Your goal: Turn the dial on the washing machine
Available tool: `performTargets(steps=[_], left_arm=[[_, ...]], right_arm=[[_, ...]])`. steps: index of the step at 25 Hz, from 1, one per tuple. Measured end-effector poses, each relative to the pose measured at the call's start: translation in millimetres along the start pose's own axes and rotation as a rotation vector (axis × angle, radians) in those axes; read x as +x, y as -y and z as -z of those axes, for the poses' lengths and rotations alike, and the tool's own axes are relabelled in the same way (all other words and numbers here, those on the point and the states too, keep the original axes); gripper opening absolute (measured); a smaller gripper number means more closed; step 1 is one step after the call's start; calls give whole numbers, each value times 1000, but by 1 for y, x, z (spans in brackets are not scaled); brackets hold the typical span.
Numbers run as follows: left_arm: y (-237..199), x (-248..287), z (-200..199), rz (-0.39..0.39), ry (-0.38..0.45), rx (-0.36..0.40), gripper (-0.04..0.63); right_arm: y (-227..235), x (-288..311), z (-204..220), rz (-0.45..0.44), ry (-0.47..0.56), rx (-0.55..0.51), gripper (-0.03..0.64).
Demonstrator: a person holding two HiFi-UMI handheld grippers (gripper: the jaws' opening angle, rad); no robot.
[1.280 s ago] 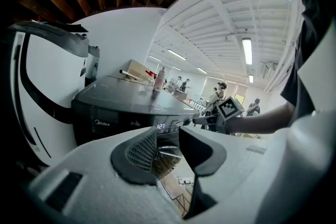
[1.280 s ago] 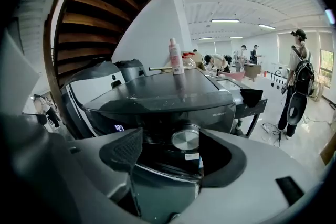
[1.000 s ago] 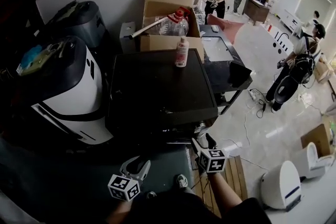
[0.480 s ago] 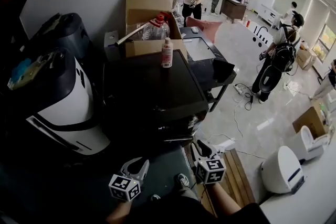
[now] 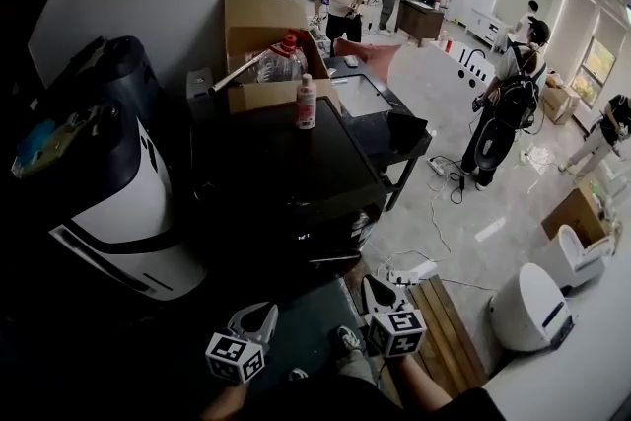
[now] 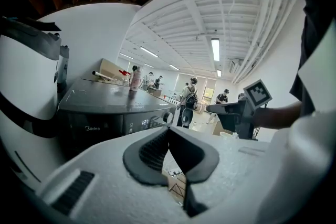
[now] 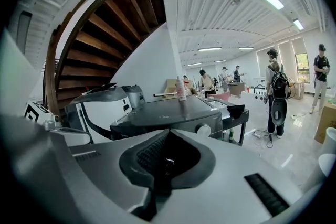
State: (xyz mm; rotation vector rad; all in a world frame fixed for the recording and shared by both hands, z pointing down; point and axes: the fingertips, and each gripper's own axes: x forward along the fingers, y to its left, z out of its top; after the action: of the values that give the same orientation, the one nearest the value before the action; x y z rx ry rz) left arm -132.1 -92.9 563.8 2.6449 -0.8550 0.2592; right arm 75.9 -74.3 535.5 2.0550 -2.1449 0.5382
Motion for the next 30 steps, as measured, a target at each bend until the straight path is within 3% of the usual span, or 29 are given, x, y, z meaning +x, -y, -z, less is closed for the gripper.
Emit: performTargets(steps=[12, 30], left_arm=[[2, -23, 11, 1, -1, 4, 12], [13, -26, 16, 13, 6, -10, 12]], right_arm=[[-24, -18, 27, 1, -36, 3, -2], [-27, -21, 32, -20, -48, -6, -2]])
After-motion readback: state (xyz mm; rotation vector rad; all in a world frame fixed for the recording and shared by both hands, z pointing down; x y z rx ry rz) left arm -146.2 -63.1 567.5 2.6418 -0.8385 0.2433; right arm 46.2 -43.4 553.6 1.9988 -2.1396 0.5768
